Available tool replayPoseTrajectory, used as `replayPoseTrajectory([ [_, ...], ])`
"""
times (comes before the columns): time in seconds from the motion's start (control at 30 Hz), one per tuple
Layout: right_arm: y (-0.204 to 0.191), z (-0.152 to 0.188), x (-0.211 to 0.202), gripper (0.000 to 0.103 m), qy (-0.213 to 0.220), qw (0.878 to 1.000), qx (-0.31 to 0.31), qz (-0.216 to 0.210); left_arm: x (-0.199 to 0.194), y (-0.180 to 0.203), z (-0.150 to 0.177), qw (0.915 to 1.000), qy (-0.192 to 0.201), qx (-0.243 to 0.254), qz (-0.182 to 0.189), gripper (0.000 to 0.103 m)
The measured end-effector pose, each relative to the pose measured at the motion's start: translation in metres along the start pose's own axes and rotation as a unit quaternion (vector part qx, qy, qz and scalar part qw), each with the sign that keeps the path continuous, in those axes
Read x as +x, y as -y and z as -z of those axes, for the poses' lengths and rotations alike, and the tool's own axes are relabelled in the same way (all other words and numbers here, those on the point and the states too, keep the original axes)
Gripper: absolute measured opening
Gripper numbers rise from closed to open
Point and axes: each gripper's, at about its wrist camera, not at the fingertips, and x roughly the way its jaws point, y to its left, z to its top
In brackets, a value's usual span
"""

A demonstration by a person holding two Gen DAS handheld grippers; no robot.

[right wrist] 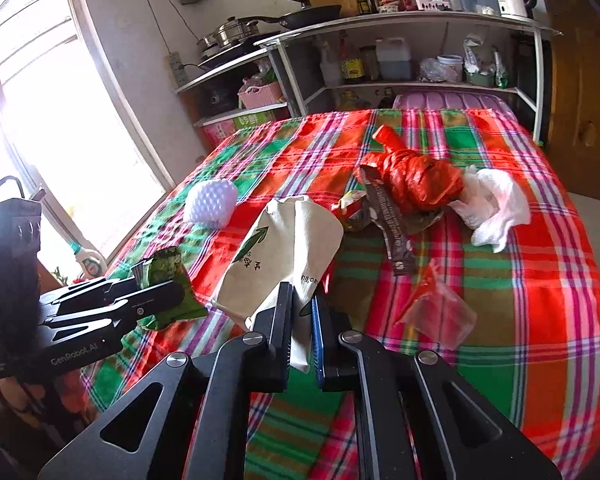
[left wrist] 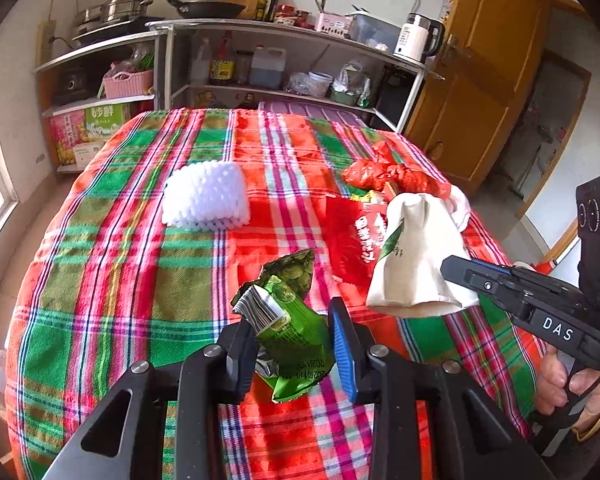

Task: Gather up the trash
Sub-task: 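Grasp the green snack bag with the left tool while the right tool grasps the white paper bag, then carry the green snack bag and white paper bag over the trash bin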

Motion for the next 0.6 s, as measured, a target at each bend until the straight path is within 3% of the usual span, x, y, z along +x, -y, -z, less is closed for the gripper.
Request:
replayPoseTrajectory([
  [0.3,0.017,0.007,-0.056,0.009,0.058,0.996,0.025,0.062,-0.001,0.042,-0.008,0.9979,0.019,0.048,0.038,0.034],
  [0.6,0.053,0.022,-0.112,0.009,0.104,0.984,0.075,0.125,0.002,0.102,-0.021,0.991,0.032,0.1,0.083,0.034],
])
